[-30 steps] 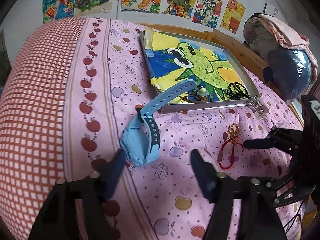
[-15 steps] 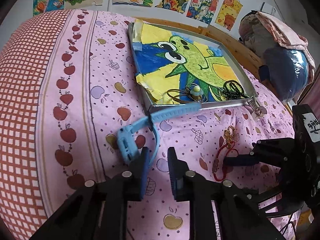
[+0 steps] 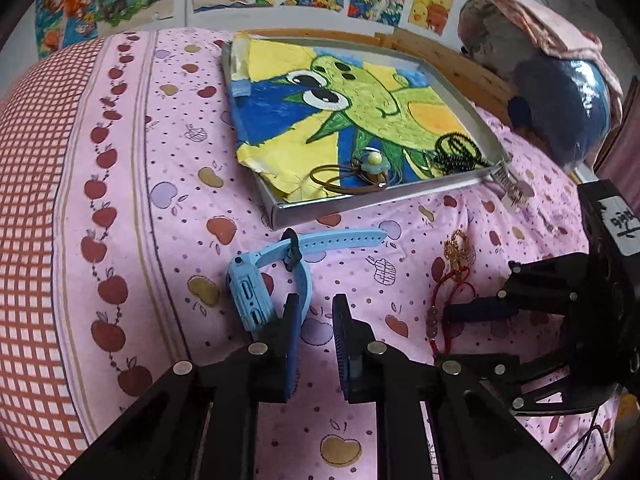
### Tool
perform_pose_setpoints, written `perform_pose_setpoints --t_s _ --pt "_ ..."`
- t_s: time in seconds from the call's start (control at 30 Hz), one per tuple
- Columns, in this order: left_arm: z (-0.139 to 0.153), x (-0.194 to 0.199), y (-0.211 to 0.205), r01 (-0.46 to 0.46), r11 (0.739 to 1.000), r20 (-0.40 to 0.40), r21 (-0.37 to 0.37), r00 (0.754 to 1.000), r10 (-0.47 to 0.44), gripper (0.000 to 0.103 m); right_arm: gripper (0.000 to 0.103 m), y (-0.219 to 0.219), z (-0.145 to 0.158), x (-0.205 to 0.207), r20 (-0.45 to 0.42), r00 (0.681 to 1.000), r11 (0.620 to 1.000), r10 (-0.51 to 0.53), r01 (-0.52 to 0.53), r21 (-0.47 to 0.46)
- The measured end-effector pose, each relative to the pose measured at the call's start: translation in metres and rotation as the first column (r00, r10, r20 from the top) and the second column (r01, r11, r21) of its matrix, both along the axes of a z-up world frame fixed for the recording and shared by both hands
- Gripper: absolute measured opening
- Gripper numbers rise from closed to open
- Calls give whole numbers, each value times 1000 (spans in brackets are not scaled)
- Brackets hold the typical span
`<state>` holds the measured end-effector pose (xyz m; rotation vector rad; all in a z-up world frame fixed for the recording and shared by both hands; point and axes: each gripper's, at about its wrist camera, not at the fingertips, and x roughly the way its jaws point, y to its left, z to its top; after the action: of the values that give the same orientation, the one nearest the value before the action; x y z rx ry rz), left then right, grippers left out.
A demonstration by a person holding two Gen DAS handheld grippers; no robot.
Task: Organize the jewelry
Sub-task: 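Close the left tool on the blue watch strap while the right tool closes on the red bracelet, then lift the blue watch with the left tool over the tray while the right tool lifts the bracelet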
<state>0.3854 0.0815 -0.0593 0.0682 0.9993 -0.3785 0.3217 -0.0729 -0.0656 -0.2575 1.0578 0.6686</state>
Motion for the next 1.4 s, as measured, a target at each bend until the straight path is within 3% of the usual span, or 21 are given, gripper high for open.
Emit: perform_pose_setpoints --t_s 0.27,0.5,0.63,0.83,0.97,1.17,1.4 --pt "-9 16 -14 10 995 -56 102 998 -5 15 31 -13 0 -6 3 1000 1000 2 -2 -4" --pt "-12 16 -17 20 993 -65 116 998 -12 15 31 -9 -3 -4 0 1000 1000 -1 1 -6" --pt "-18 23 -17 -16 990 -92 137 995 28 8 31 0 -8 0 2 1000 1000 -2 2 -25" --pt "-21 27 -15 -40 990 -100 134 994 53 6 30 14 -9 0 20 1000 998 3 -2 -60" --pt "-17 23 -10 -61 992 -85 109 994 70 4 2 22 -9 -4 26 1000 998 8 -6 -65" --pt "-1 10 -2 -59 997 -42 53 997 61 4 2 27 -2 -8 45 999 999 -8 10 -46" --pt "15 -5 4 -53 999 -26 -6 998 53 4 2 18 14 -11 32 997 996 -72 70 61"
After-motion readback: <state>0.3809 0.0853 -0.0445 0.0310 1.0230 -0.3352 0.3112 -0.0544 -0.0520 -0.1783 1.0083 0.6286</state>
